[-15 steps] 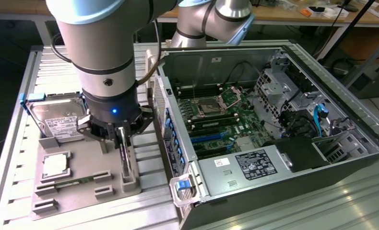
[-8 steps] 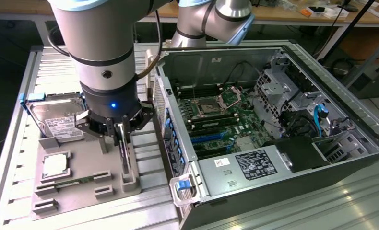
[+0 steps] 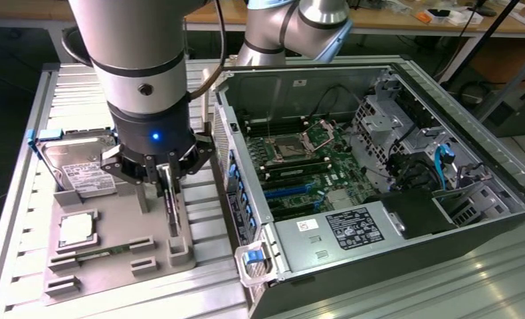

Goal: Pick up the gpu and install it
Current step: 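Pick up the gpu and move the gpu toward the slot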

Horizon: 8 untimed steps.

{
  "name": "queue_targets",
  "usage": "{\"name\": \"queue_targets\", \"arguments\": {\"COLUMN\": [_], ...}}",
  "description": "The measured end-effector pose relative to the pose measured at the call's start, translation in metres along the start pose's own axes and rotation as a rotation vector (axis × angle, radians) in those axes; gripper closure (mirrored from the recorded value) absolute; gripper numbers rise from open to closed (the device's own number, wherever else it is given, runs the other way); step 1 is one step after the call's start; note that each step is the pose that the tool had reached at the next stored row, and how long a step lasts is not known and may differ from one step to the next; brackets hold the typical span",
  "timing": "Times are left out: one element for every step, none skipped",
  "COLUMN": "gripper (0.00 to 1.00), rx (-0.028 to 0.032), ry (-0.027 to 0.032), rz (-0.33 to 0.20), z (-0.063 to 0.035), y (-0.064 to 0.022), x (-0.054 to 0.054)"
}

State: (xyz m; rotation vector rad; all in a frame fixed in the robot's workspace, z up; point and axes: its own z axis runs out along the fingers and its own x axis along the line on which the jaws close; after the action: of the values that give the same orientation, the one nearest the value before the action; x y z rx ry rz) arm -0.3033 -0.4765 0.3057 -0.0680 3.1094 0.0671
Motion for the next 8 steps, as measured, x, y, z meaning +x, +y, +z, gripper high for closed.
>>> {"name": "queue_targets", "arguments": {"gripper": [0.73, 0.73, 0.73, 0.73, 0.73, 0.73, 0.73, 0.73], "rx": [0.0001, 0.0000, 0.0000, 0.0000, 0.0000, 0.0000, 0.0001, 0.0001], "ry": [0.0000, 0.0000, 0.0000, 0.0000, 0.0000, 0.0000, 0.0000, 0.0001], "rz": [0.000, 0.000, 0.000, 0.000, 0.000, 0.000, 0.000, 0.000], "z": [-0.0015, -0.0030, -0.0056, -0.0071, -0.0086, -0.0108, -0.0122, -0.0141], "y": [0.0001, 0.0001, 0.0002, 0.0003, 0.0004, 0.0005, 0.0005, 0.0006], "x": [0.000, 0.000, 0.000, 0.000, 0.000, 0.000, 0.000, 0.000]}}
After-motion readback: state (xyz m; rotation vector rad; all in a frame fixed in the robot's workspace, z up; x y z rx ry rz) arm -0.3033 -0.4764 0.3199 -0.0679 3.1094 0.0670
